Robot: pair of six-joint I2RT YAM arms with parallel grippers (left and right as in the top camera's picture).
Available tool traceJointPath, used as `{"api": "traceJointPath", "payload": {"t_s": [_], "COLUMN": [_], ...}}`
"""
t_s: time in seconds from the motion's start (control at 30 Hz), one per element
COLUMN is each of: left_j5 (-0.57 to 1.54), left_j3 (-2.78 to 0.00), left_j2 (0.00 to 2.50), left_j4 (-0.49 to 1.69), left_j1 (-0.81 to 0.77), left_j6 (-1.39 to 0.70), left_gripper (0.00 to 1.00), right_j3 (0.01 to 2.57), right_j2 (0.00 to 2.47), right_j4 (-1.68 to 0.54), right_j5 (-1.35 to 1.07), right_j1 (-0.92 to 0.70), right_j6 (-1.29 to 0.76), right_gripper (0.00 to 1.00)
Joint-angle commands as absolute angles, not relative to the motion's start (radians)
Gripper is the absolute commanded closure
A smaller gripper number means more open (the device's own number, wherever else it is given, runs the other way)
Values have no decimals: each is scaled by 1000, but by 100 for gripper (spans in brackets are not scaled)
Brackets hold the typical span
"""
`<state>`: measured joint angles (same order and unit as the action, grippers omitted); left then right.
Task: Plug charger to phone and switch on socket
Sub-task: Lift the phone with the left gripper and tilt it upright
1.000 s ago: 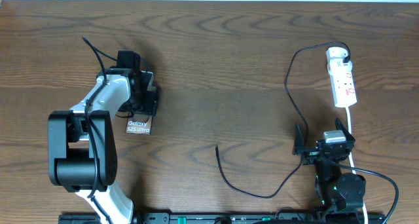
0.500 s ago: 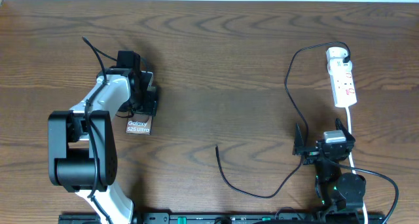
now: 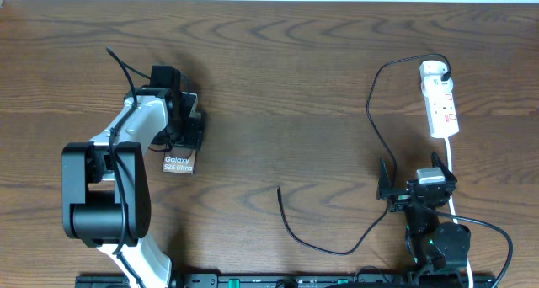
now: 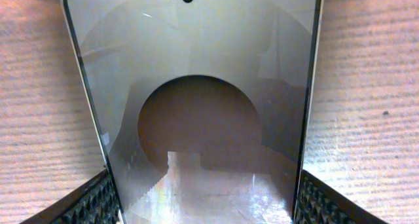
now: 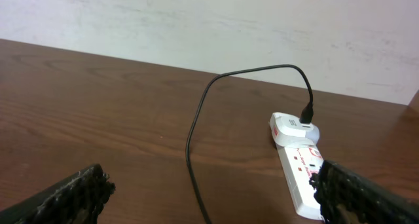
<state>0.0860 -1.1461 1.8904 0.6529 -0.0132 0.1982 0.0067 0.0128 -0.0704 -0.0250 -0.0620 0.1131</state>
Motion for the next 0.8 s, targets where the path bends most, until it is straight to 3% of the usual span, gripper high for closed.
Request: {"api": "traceJointPath", "payload": {"t_s": [0.0, 0.4, 0.6, 0.77], "left_j5": [147, 353, 619, 946], "left_j3": [-1168, -1260, -1262, -1262], "left_j2": [1885, 1748, 1658, 1637], "left_j4": [694, 754, 707, 605], "left_j1": [-13, -12, -11, 16], "left_j6": [178, 112, -43, -305], "left_gripper": [93, 93, 93, 93], "right_j3": [6, 6, 6, 6], "right_j2": [9, 9, 9, 10], "right_j4": [-75, -75, -75, -75], "right_j5": [-17, -17, -17, -17], "right_j1": [-58, -58, -58, -58], "right_j6": [103, 102, 102, 102], "right_gripper": [1, 1, 1, 1]}}
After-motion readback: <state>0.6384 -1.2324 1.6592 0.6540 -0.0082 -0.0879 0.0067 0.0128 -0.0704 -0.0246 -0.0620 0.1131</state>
